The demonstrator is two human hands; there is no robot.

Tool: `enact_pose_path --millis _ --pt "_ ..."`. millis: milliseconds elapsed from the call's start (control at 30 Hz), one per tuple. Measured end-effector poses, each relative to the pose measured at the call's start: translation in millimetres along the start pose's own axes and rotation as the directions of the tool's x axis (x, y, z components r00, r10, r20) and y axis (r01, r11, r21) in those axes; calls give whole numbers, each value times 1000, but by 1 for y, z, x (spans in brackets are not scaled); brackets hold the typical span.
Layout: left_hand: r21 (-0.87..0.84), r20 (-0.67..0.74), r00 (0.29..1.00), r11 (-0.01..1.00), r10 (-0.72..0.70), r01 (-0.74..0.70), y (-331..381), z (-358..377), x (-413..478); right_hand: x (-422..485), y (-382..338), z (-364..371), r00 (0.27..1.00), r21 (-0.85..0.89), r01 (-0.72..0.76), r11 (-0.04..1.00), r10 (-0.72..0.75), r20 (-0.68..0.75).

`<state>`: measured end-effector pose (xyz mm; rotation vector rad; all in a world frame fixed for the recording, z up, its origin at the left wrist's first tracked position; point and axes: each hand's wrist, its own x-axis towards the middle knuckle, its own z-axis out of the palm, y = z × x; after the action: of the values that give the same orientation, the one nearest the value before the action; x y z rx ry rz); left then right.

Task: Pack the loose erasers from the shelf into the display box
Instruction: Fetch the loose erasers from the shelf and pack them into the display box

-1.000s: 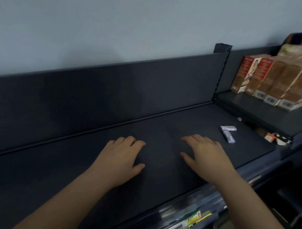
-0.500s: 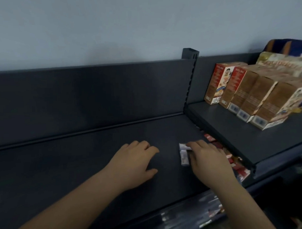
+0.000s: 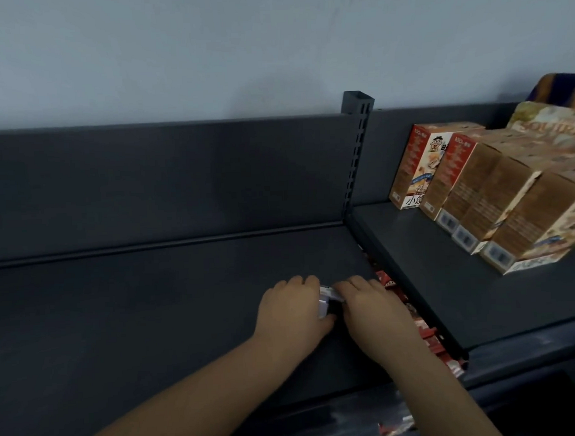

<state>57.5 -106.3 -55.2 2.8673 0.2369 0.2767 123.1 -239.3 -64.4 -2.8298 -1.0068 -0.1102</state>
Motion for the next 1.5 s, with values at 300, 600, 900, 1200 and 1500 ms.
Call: enact_pose_path --millis 300,600,900,1200,1500 --pt "25 78 997 1000 -5 3 -36 -13 5 9 3 -4 999 1 38 999 -38 -15" --pt "-45 56 996 997 71 -68 -123 -65 -24 20 -38 -20 973 204 232 951 -231 -30" --pt "6 51 996 998 67 -67 -252 -121 -93 38 -187 -16 920 327 377 867 -391 -25" --pt "17 -12 1000 1000 -6 6 -374 -164 -170 44 -323 1 889 365 435 823 -456 -33" --pt "-24 -87 994 998 -61 59 -409 -173 -218 45 -382 11 844 315 523 792 -534 -57"
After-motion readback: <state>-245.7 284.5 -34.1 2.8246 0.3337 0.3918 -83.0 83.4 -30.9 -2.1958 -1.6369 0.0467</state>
